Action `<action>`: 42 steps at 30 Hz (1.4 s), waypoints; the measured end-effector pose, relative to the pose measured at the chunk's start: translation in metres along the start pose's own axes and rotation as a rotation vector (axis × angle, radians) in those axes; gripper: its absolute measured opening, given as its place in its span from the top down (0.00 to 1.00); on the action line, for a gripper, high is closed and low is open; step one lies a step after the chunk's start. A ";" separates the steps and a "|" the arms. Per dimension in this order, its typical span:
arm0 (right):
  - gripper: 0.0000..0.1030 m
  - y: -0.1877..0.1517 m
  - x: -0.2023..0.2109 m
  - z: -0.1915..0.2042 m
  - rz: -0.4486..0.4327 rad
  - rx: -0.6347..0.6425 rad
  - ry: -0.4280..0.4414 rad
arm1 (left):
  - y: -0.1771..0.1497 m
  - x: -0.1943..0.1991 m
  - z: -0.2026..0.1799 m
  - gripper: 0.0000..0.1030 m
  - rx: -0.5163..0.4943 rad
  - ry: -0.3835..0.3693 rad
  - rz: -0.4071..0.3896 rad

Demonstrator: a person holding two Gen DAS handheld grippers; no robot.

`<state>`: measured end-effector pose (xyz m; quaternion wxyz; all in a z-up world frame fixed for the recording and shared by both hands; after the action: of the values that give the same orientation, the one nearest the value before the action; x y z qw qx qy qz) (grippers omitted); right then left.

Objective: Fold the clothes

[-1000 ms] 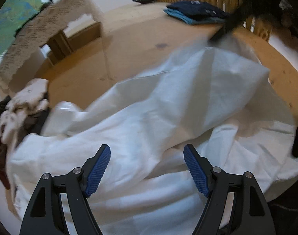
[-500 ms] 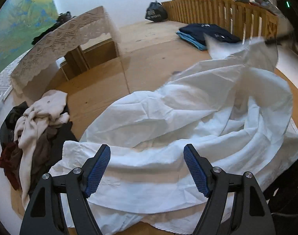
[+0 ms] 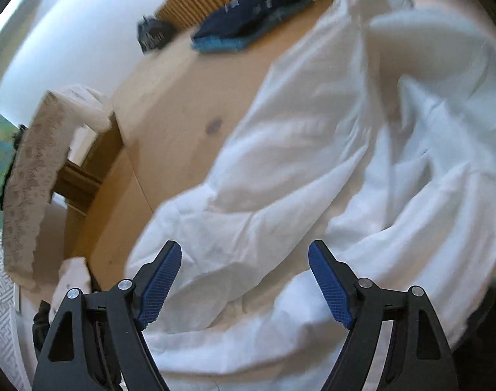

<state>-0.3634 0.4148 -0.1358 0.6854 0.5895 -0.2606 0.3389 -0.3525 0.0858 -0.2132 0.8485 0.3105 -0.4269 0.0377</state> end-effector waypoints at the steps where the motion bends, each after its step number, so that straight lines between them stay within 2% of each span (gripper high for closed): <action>1: 0.96 0.000 -0.001 0.000 0.001 -0.002 0.007 | -0.001 -0.008 0.003 0.31 0.004 -0.006 0.022; 3: 0.95 0.000 -0.003 -0.001 -0.001 -0.013 0.015 | -0.003 -0.023 0.008 0.70 0.012 -0.018 0.067; 5: 0.95 0.001 -0.006 -0.004 -0.002 -0.030 0.027 | -0.001 -0.026 0.017 0.73 0.068 -0.069 0.066; 7: 0.95 0.002 -0.007 -0.008 -0.005 -0.047 0.028 | 0.002 -0.024 0.028 0.80 0.135 -0.128 0.047; 8: 0.95 0.003 -0.008 -0.010 -0.008 -0.055 0.027 | 0.004 -0.021 0.034 0.87 0.165 -0.144 0.037; 11: 0.95 0.009 -0.007 -0.012 -0.021 -0.054 0.015 | 0.014 -0.002 0.057 0.94 0.252 -0.168 -0.020; 18: 0.96 0.025 -0.005 -0.011 -0.048 -0.020 -0.043 | 0.041 0.079 0.086 0.95 0.354 -0.235 -0.172; 23: 0.95 0.032 0.001 -0.019 -0.078 -0.016 -0.089 | 0.043 0.118 0.045 0.94 0.303 -0.314 -0.205; 26: 0.95 0.027 0.001 -0.025 -0.070 -0.022 -0.097 | 0.024 0.127 0.014 0.85 0.281 -0.355 -0.183; 27: 0.95 0.025 0.000 -0.027 -0.066 -0.021 -0.102 | 0.016 0.126 0.005 0.75 0.271 -0.351 -0.165; 29: 0.95 0.022 0.000 -0.029 -0.058 -0.021 -0.103 | -0.001 0.127 -0.010 0.65 0.253 -0.332 -0.130; 32: 0.95 0.019 0.002 -0.029 -0.055 -0.019 -0.100 | -0.011 0.136 -0.018 0.63 0.241 -0.300 -0.111; 36: 0.95 0.021 0.006 -0.024 -0.062 -0.005 -0.099 | 0.012 0.138 -0.038 0.49 0.128 -0.260 -0.151; 39: 0.95 0.021 0.008 -0.022 -0.060 0.004 -0.097 | 0.034 0.129 -0.063 0.47 -0.015 -0.231 -0.185; 42: 0.95 0.018 0.010 -0.022 -0.050 0.011 -0.098 | 0.050 0.102 -0.081 0.47 -0.089 -0.251 -0.152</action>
<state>-0.3722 0.4393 -0.1207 0.6768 0.6153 -0.2771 0.2941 -0.2470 0.1505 -0.1481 0.8017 0.3061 -0.5064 -0.0849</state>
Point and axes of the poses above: each gripper's, at about its wrist camera, not at the fingertips, and x roughly against the way its jaws point, z to its left, y to its top, the point moved 6 cm from there along -x, roughly the way its jaws point, and after that the axes turned 8 degrees about -z, right-handed, at the moved point
